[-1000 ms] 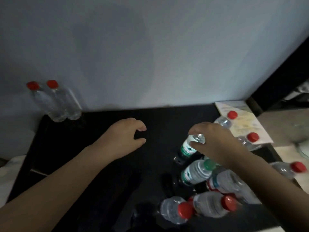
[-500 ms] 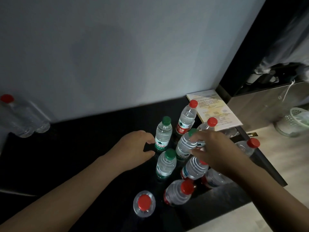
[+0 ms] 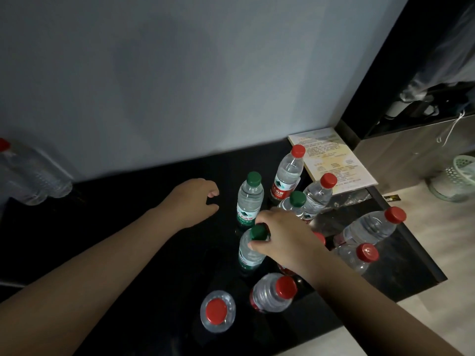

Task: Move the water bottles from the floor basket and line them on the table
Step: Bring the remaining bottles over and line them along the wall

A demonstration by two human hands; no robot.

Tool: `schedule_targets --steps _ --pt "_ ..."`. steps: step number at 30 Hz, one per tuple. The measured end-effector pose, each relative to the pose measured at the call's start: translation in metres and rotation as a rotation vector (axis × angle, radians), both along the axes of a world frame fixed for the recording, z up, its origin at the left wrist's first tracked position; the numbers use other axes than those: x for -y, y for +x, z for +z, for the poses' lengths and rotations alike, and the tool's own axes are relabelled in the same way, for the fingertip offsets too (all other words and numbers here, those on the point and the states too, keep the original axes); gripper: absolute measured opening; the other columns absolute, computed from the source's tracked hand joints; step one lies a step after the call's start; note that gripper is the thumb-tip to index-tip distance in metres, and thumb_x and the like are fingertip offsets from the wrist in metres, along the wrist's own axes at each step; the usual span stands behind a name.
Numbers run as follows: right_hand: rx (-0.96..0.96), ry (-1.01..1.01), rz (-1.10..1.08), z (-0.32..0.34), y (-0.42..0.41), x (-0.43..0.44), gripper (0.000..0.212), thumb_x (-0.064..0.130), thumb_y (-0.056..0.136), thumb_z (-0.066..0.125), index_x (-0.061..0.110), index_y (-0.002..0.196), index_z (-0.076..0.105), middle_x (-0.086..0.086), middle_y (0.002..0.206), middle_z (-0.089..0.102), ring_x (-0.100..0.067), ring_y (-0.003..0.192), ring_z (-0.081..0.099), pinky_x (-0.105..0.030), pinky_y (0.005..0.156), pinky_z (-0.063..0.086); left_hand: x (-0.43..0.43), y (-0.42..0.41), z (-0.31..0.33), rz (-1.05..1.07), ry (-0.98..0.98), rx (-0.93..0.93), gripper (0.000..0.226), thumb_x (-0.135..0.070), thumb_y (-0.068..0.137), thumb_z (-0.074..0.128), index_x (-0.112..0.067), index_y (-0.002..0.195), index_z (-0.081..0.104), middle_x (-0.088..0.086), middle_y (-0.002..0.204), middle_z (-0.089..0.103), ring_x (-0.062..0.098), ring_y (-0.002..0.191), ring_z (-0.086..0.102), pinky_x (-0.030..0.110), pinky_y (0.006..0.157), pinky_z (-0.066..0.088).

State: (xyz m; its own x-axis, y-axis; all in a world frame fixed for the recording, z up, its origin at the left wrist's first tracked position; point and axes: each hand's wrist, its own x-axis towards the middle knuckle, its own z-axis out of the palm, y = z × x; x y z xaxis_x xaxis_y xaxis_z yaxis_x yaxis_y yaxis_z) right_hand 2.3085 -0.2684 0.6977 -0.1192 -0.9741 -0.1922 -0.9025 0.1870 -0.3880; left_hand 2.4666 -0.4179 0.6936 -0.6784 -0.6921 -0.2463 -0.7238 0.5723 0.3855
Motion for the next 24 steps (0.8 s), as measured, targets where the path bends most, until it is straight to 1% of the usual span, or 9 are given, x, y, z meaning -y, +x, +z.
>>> schedule_targets --steps 2,7,8,10,12,15,18,21,24 --pt "-0.006 0.006 0.007 -0.004 0.0 0.005 0.03 0.035 0.08 0.066 0.014 0.1 0.06 0.001 0.095 0.054 -0.011 0.078 0.05 -0.011 0.056 0.027 0.004 0.002 -0.002 0.002 0.003 -0.014 0.036 -0.027 0.087 0.064 -0.016 0.121 0.058 0.001 0.118 0.059 0.014 0.105 0.056 0.029 0.092 0.047" --pt "-0.012 -0.035 -0.023 -0.007 -0.012 0.009 0.016 0.025 0.075 0.066 0.014 0.084 0.058 0.002 0.088 0.053 -0.013 0.075 0.051 -0.013 0.058 0.03 0.01 -0.003 -0.006 -0.007 0.005 -0.065 0.034 -0.027 0.086 0.065 -0.016 0.118 0.059 0.002 0.117 0.06 0.015 0.102 0.057 0.032 0.091 0.048" --pt "-0.012 -0.042 -0.038 -0.007 -0.015 0.008 0.016 0.024 0.075 0.066 0.014 0.083 0.057 0.002 0.088 0.053 -0.014 0.076 0.052 -0.015 0.059 0.034 0.011 -0.007 -0.005 -0.009 0.003 -0.081 0.035 -0.026 0.085 0.065 -0.016 0.118 0.059 0.003 0.117 0.06 0.016 0.102 0.057 0.033 0.092 0.048" --pt "-0.002 -0.048 -0.062 -0.007 -0.02 0.008 0.016 0.02 0.074 0.065 0.012 0.088 0.06 0.0 0.09 0.056 -0.016 0.078 0.056 -0.026 0.066 0.046 0.013 -0.018 -0.002 -0.013 0.005 -0.12 0.04 -0.027 0.085 0.066 -0.016 0.122 0.057 0.004 0.12 0.059 0.017 0.104 0.057 0.032 0.093 0.047" --pt "0.016 -0.051 -0.079 -0.007 -0.022 0.007 0.018 0.017 0.074 0.065 0.012 0.092 0.063 -0.002 0.092 0.058 -0.017 0.079 0.057 -0.032 0.07 0.049 0.015 -0.032 0.001 -0.027 -0.001 -0.162 0.046 -0.027 0.085 0.066 -0.016 0.128 0.052 0.004 0.123 0.056 0.018 0.106 0.056 0.03 0.092 0.045" --pt "0.04 -0.053 -0.09 -0.009 -0.025 0.005 0.022 0.016 0.074 0.065 0.015 0.095 0.064 0.0 0.093 0.057 -0.015 0.08 0.055 -0.024 0.068 0.044 0.018 -0.054 0.003 -0.078 -0.001 -0.186 0.056 -0.027 0.085 0.066 -0.016 0.135 0.045 0.006 0.13 0.05 0.02 0.109 0.054 0.03 0.091 0.044" --pt "0.056 -0.056 -0.095 -0.012 -0.025 0.004 0.024 0.017 0.075 0.065 0.016 0.098 0.064 0.001 0.095 0.056 -0.013 0.08 0.054 -0.02 0.067 0.039 0.023 -0.073 0.001 -0.107 0.016 -0.17 0.062 -0.024 0.083 0.069 -0.018 0.138 0.042 0.008 0.131 0.046 0.022 0.107 0.055 0.035 0.093 0.047" --pt "0.066 -0.06 -0.101 -0.015 -0.024 0.001 0.026 0.019 0.076 0.064 0.017 0.102 0.062 0.002 0.094 0.054 -0.013 0.081 0.052 -0.018 0.065 0.033 0.026 -0.088 -0.004 -0.152 0.013 -0.1 0.052 -0.021 0.08 0.069 -0.019 0.13 0.051 0.007 0.12 0.049 0.025 0.102 0.056 0.038 0.09 0.049" --pt "0.059 -0.066 -0.106 -0.016 -0.023 -0.001 0.026 0.022 0.077 0.063 0.018 0.103 0.061 0.004 0.096 0.055 -0.013 0.082 0.053 -0.021 0.067 0.037 0.025 -0.097 -0.009 -0.208 -0.022 -0.052 0.03 -0.021 0.08 0.067 -0.016 0.108 0.061 0.003 0.099 0.049 0.025 0.094 0.056 0.033 0.079 0.046"
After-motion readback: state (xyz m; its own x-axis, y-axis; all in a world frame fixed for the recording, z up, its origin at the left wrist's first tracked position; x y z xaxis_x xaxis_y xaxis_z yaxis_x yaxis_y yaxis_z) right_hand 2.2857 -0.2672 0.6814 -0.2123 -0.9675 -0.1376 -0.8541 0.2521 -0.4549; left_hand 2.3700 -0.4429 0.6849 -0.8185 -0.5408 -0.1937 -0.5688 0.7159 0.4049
